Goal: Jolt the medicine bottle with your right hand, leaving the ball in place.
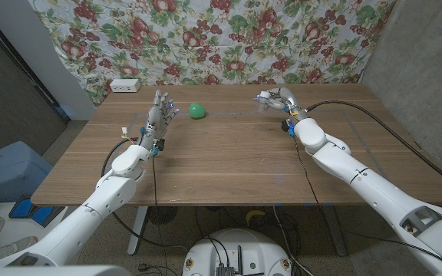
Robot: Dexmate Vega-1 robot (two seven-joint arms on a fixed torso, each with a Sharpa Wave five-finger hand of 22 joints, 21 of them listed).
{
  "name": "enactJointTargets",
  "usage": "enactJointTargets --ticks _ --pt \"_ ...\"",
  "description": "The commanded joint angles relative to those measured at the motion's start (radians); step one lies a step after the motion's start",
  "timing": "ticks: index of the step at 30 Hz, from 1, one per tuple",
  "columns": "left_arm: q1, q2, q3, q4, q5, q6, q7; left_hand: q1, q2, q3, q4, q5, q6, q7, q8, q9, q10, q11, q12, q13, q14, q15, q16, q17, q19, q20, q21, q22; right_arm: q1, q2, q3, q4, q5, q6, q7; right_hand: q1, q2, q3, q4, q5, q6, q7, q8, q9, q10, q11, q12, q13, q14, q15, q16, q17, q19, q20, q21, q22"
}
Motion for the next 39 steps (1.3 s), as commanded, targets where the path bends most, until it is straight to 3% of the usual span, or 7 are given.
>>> enactJointTargets --ticks 1,13,22,26,39 --pt "0.005 0.004 -0.002 -0.005 0.000 -0.002 -0.002 -0.002 0.074 -0.001 0.007 0.007 -0.043 -0.009 0.003 0.006 -0.040 -0.001 0.007 0.004 -0.164 -0.207 0.006 0.003 0.007 -0.063 0.006 0.003 -0.061 0.085 0.058 0.025 0.041 0.085 -0.136 0.257 0.269 -0.004 0.001 0.005 0.008 0.004 -0.007 0.002 0.012 -0.001 -0.004 0.004 0.143 -0.151 -0.004 0.002 -0.010 -0.161 0.009 0.000" --pt "0.003 0.003 -0.004 0.001 -0.002 -0.005 -0.007 -0.002 0.074 -0.001 0.007 0.007 -0.043 -0.009 0.003 0.006 -0.040 -0.001 0.007 0.004 -0.164 -0.207 0.006 0.003 0.007 -0.063 0.006 0.003 -0.095 0.209 0.111 0.079 0.086 0.187 -0.298 0.260 0.270 -0.006 0.000 0.004 0.006 0.004 -0.010 0.002 0.016 0.001 -0.010 0.005 0.146 -0.151 -0.012 0.004 -0.016 -0.161 0.025 -0.007" --pt "-0.001 0.002 -0.004 0.007 -0.004 -0.006 -0.010 -0.002 0.074 -0.001 0.007 0.007 -0.043 -0.009 0.003 0.006 -0.040 -0.001 0.007 0.004 -0.164 -0.207 0.006 0.003 0.007 -0.063 0.006 0.003 -0.095 0.225 0.117 0.089 0.098 0.197 -0.311 0.262 0.271 -0.007 0.000 0.004 0.006 0.004 -0.012 0.002 0.019 0.002 -0.013 0.007 0.147 -0.151 -0.017 0.004 -0.019 -0.161 0.033 -0.011" --pt "-0.002 0.001 -0.005 0.009 -0.003 -0.007 -0.007 -0.002 0.074 -0.001 0.007 0.007 -0.043 -0.009 0.003 0.006 -0.040 -0.001 0.007 0.004 -0.164 -0.207 0.006 0.003 0.007 -0.063 0.006 0.003 -0.089 0.209 0.110 0.085 0.094 0.181 -0.290 0.262 0.271 -0.008 0.000 0.004 0.007 0.004 -0.013 0.003 0.018 0.002 -0.014 0.009 0.149 -0.151 -0.018 0.005 -0.021 -0.161 0.037 -0.013" --pt "-0.002 0.001 -0.002 0.005 -0.001 -0.005 -0.007 -0.002 0.074 -0.001 0.007 0.007 -0.043 -0.009 0.003 0.006 -0.040 -0.001 0.007 0.004 -0.164 -0.207 0.006 0.003 0.007 -0.063 0.006 0.003 -0.035 0.050 0.037 0.022 0.031 0.079 -0.072 0.264 0.270 -0.011 0.000 0.004 0.006 0.002 -0.016 0.003 0.018 -0.003 -0.018 0.015 0.153 -0.150 -0.023 0.011 -0.029 -0.161 0.053 -0.020"
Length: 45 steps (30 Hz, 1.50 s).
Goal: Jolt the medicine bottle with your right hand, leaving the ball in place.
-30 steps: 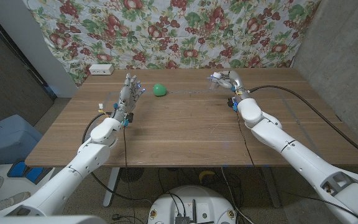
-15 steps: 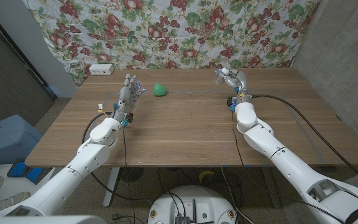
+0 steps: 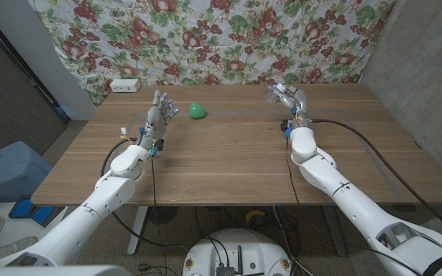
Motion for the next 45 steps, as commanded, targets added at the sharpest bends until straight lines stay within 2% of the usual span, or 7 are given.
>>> enactJointTargets --ticks 1,5,11,24,33,45 --pt "0.000 -0.001 0.002 -0.003 0.002 0.001 0.002 -0.002 0.074 -0.001 0.007 0.007 -0.043 -0.009 0.003 0.006 -0.040 -0.001 0.007 0.004 -0.164 -0.207 0.006 0.003 0.007 -0.063 0.006 0.003 0.045 -0.119 -0.058 -0.049 -0.053 -0.076 0.162 0.267 0.268 -0.002 0.000 0.004 0.003 -0.002 0.000 0.004 0.010 -0.004 -0.004 0.006 0.135 -0.138 -0.005 0.006 -0.006 -0.163 0.008 -0.002" --pt "0.004 0.001 0.002 -0.010 0.004 0.002 0.006 -0.002 0.074 -0.001 0.007 0.007 -0.043 -0.009 0.003 0.006 -0.040 -0.001 0.007 0.004 -0.164 -0.207 0.006 0.003 0.007 -0.063 0.006 0.003 0.070 -0.162 -0.086 -0.067 -0.076 -0.108 0.239 0.267 0.267 -0.003 0.000 0.004 0.005 -0.002 -0.001 0.004 0.010 -0.004 -0.005 0.007 0.136 -0.138 -0.006 0.008 -0.008 -0.163 0.012 -0.004" --pt "0.009 0.003 0.001 -0.016 0.004 0.003 0.009 -0.002 0.074 -0.001 0.007 0.007 -0.043 -0.009 0.003 0.006 -0.040 -0.001 0.007 0.004 -0.164 -0.207 0.006 0.003 0.007 -0.063 0.006 0.003 0.095 -0.198 -0.115 -0.090 -0.095 -0.156 0.316 0.267 0.266 -0.004 0.000 0.005 0.006 -0.002 -0.001 0.004 0.011 -0.004 -0.007 0.009 0.136 -0.138 -0.007 0.012 -0.013 -0.163 0.017 -0.007" --pt "0.004 0.001 0.002 -0.009 0.001 0.000 0.000 -0.002 0.074 -0.001 0.007 0.007 -0.043 -0.009 0.003 0.006 -0.040 -0.001 0.007 0.004 -0.164 -0.207 0.006 0.003 0.007 -0.063 0.006 0.003 0.096 -0.204 -0.118 -0.103 -0.099 -0.182 0.333 0.269 0.267 -0.006 0.001 0.005 0.007 0.001 -0.004 0.004 0.012 -0.002 -0.012 0.011 0.135 -0.138 -0.014 0.015 -0.022 -0.162 0.027 -0.012" --pt "0.004 0.000 0.000 -0.006 0.002 -0.004 0.001 -0.002 0.074 -0.001 0.007 0.007 -0.043 -0.009 0.003 0.006 -0.040 -0.001 0.007 0.004 -0.164 -0.207 0.006 0.003 0.007 -0.063 0.006 0.003 0.043 -0.121 -0.064 -0.060 -0.070 -0.088 0.175 0.270 0.267 -0.007 0.001 0.005 0.009 -0.001 -0.005 0.004 0.015 -0.001 -0.017 0.010 0.137 -0.138 -0.018 0.018 -0.027 -0.162 0.036 -0.015" --pt "0.013 0.003 -0.005 -0.015 0.001 -0.006 0.007 -0.002 0.074 -0.001 0.007 0.007 -0.043 -0.009 0.003 0.006 -0.040 -0.001 0.007 0.004 -0.164 -0.207 0.006 0.003 0.007 -0.063 0.006 0.003 -0.027 0.056 0.020 0.017 -0.004 0.069 -0.078 0.272 0.268 -0.008 0.001 0.005 0.009 -0.001 -0.008 0.005 0.016 0.000 -0.022 0.013 0.141 -0.138 -0.024 0.020 -0.032 -0.162 0.049 -0.020"
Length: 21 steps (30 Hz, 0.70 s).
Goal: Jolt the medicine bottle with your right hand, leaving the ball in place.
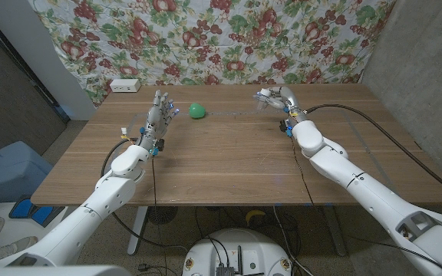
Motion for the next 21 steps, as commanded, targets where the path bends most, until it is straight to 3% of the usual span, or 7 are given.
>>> enactJointTargets --ticks 1,11,17,21 --pt "0.009 0.003 -0.006 -0.007 -0.001 -0.005 0.004 -0.002 0.074 -0.001 0.007 0.007 -0.043 -0.009 0.003 0.006 -0.040 -0.001 0.007 0.004 -0.164 -0.207 0.006 0.003 0.007 -0.063 0.007 0.003 -0.065 0.163 0.079 0.070 0.059 0.131 -0.218 0.272 0.268 -0.002 0.002 0.005 0.010 0.000 0.000 0.005 0.009 -0.003 -0.007 0.004 0.141 -0.138 -0.004 0.003 -0.004 -0.163 0.011 -0.002" --pt "0.007 0.002 -0.006 -0.004 -0.002 -0.008 0.000 -0.002 0.074 -0.001 0.007 0.007 -0.043 -0.009 0.003 0.006 -0.040 -0.001 0.007 0.004 -0.164 -0.207 0.006 0.003 0.007 -0.063 0.007 0.003 -0.048 0.169 0.078 0.105 0.075 0.143 -0.200 0.275 0.268 -0.003 0.001 0.005 0.010 -0.001 -0.003 0.005 0.010 -0.004 -0.011 0.006 0.143 -0.138 -0.009 0.004 -0.008 -0.163 0.021 -0.004" --pt "0.006 0.003 -0.006 -0.003 -0.002 -0.007 -0.002 -0.002 0.074 -0.001 0.007 0.007 -0.043 -0.009 0.003 0.006 -0.040 -0.001 0.007 0.004 -0.164 -0.207 0.006 0.003 0.007 -0.063 0.007 0.003 -0.037 0.133 0.062 0.093 0.060 0.121 -0.155 0.275 0.268 -0.003 0.001 0.005 0.009 -0.001 -0.004 0.005 0.010 -0.004 -0.012 0.009 0.146 -0.138 -0.010 0.007 -0.011 -0.163 0.026 -0.006" --pt "0.005 0.003 -0.006 -0.002 -0.003 -0.006 -0.004 -0.002 0.074 -0.001 0.007 0.007 -0.043 -0.009 0.003 0.006 -0.040 -0.001 0.007 0.004 -0.164 -0.207 0.006 0.003 0.007 -0.063 0.007 0.003 -0.018 0.082 0.035 0.079 0.032 0.099 -0.090 0.275 0.268 -0.004 0.002 0.005 0.011 0.000 -0.004 0.005 0.012 -0.003 -0.014 0.010 0.147 -0.138 -0.013 0.007 -0.013 -0.163 0.030 -0.007"
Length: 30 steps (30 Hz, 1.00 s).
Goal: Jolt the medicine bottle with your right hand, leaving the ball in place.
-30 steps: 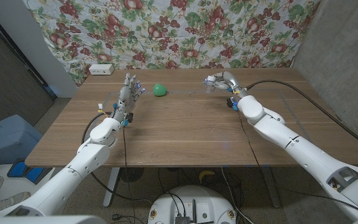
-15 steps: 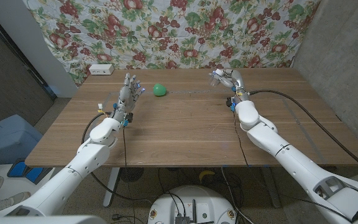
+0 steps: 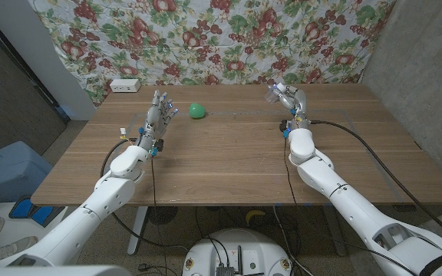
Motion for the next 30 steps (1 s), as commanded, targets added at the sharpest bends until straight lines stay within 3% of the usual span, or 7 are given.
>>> enactJointTargets --ticks 1,8,15,21,30 --pt "-0.002 0.001 -0.001 0.002 -0.002 0.000 -0.005 -0.002 0.074 -0.001 0.007 0.007 -0.043 -0.009 0.003 0.006 -0.040 -0.001 0.007 0.004 -0.164 -0.207 0.006 0.003 0.007 -0.063 0.006 0.003 0.027 -0.061 -0.033 -0.008 -0.030 -0.023 0.084 0.275 0.268 -0.004 0.002 0.005 0.012 -0.001 -0.004 0.005 0.012 -0.004 -0.006 0.003 0.145 -0.139 -0.002 0.006 -0.010 -0.166 0.011 0.002" --pt "-0.002 0.001 -0.001 0.003 -0.002 0.000 -0.004 -0.002 0.074 -0.001 0.007 0.007 -0.043 -0.009 0.003 0.006 -0.040 -0.001 0.007 0.004 -0.164 -0.207 0.006 0.003 0.007 -0.063 0.006 0.003 0.070 -0.164 -0.084 -0.057 -0.077 -0.100 0.236 0.275 0.268 -0.005 0.002 0.005 0.013 -0.002 -0.005 0.006 0.011 -0.005 -0.007 0.006 0.145 -0.139 -0.004 0.008 -0.015 -0.166 0.016 0.001" --pt "-0.003 0.000 0.001 0.003 0.001 0.000 -0.003 -0.002 0.074 -0.001 0.007 0.007 -0.043 -0.009 0.003 0.006 -0.040 -0.001 0.007 0.004 -0.164 -0.207 0.006 0.003 0.007 -0.063 0.006 0.003 0.106 -0.228 -0.124 -0.109 -0.108 -0.195 0.349 0.276 0.267 -0.006 0.002 0.005 0.014 -0.002 -0.006 0.006 0.012 -0.005 -0.011 0.007 0.146 -0.139 -0.006 0.011 -0.020 -0.166 0.021 -0.001" --pt "-0.003 0.001 0.001 0.002 0.000 0.003 -0.002 -0.002 0.074 -0.001 0.007 0.007 -0.043 -0.009 0.003 0.006 -0.040 -0.001 0.007 0.004 -0.164 -0.207 0.006 0.003 0.007 -0.063 0.006 0.003 0.117 -0.246 -0.137 -0.129 -0.119 -0.241 0.382 0.275 0.267 -0.007 0.003 0.005 0.015 -0.003 -0.007 0.006 0.012 -0.005 -0.013 0.008 0.145 -0.139 -0.010 0.012 -0.026 -0.166 0.024 -0.003" --pt "-0.004 -0.001 0.003 0.002 0.001 0.003 -0.002 -0.002 0.074 -0.001 0.007 0.007 -0.043 -0.009 0.003 0.006 -0.040 -0.001 0.007 0.004 -0.164 -0.207 0.006 0.003 0.007 -0.063 0.006 0.003 0.113 -0.244 -0.132 -0.124 -0.114 -0.231 0.375 0.276 0.266 -0.008 0.003 0.006 0.017 -0.002 -0.008 0.006 0.014 -0.007 -0.015 0.010 0.146 -0.139 -0.012 0.015 -0.031 -0.166 0.029 -0.004"
